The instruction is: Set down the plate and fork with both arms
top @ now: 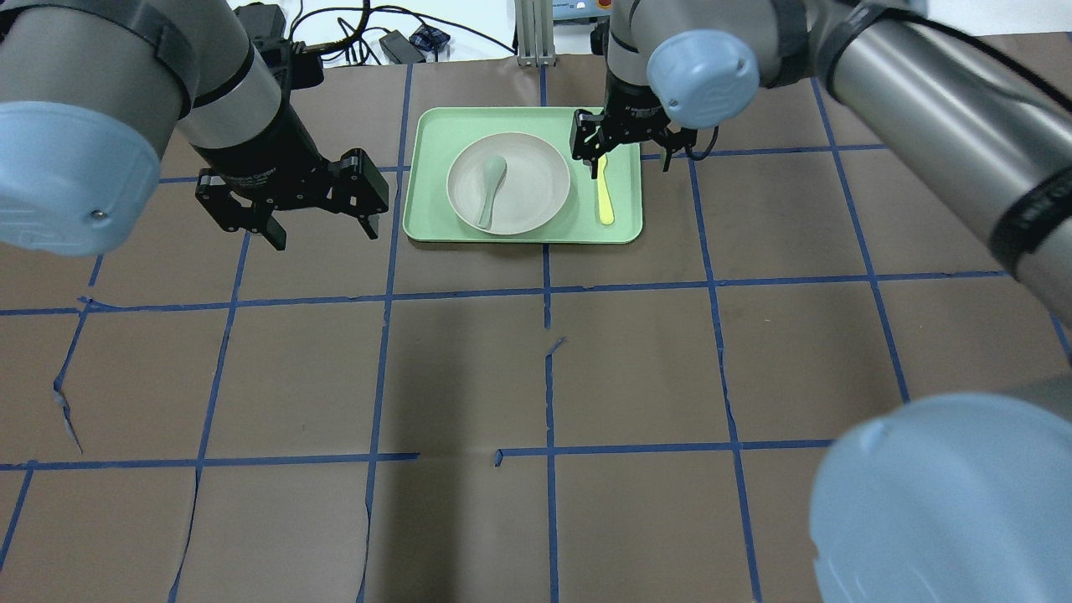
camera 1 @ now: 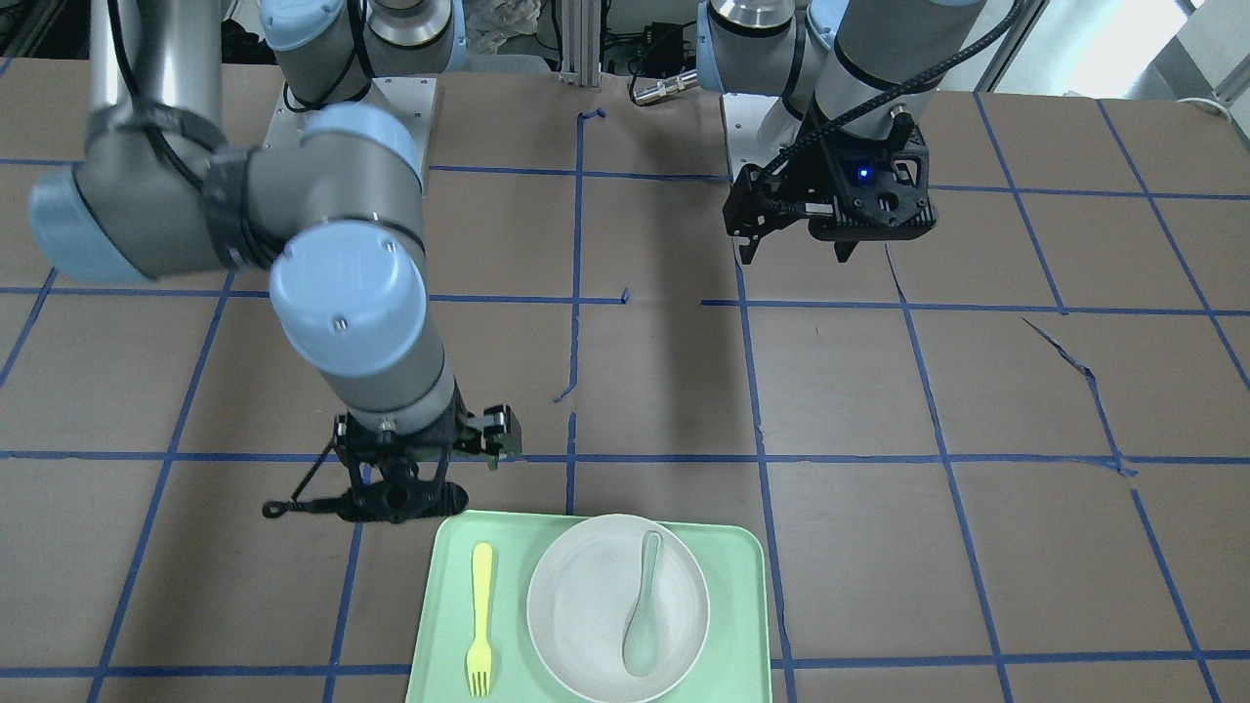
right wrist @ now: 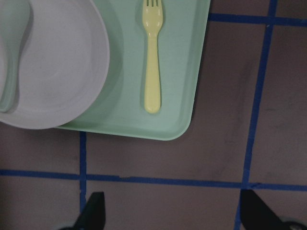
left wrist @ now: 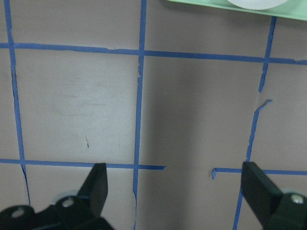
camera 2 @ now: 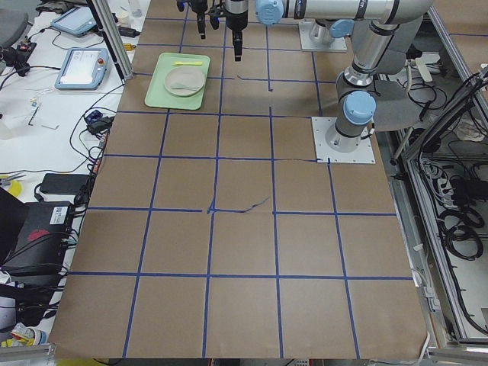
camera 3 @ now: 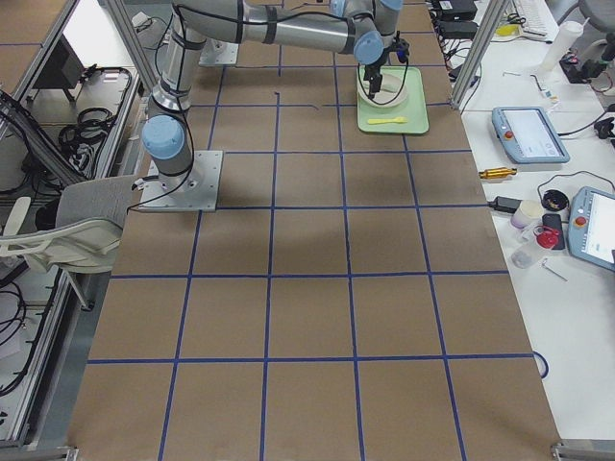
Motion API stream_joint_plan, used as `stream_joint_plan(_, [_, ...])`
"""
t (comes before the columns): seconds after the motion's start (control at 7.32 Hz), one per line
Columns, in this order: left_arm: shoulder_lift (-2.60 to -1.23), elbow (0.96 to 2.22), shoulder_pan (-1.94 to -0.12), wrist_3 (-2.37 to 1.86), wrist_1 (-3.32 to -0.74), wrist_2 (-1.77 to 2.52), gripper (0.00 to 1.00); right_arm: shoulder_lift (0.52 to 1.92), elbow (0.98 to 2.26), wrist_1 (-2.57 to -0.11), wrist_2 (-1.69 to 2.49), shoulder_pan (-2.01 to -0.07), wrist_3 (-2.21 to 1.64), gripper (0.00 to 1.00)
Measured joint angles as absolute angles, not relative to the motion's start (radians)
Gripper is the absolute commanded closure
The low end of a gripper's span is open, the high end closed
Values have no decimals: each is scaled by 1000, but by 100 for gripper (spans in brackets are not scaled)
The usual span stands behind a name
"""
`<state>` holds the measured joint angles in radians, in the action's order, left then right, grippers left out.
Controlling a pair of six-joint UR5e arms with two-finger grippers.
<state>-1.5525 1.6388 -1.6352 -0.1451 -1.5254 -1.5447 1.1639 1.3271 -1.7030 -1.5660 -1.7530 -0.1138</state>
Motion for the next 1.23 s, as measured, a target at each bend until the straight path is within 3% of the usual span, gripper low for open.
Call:
stream_joint_plan(0.27, [-1553,1636,-1635,-147,-1527,-1545,0,1346,1336,-1540,-1569,-1738,-77,2])
stream_joint_plan(0.55, [-1552,1635,-1635,-147,-1530,-1546,0,1439,1392,-1509,-1571,-1717,-40,0])
stream_joint_plan(1.23, [-1551,1635,-1647,-146,-1525,-1543,0,1484,1456,-1609,-1574,-1702,-85,0])
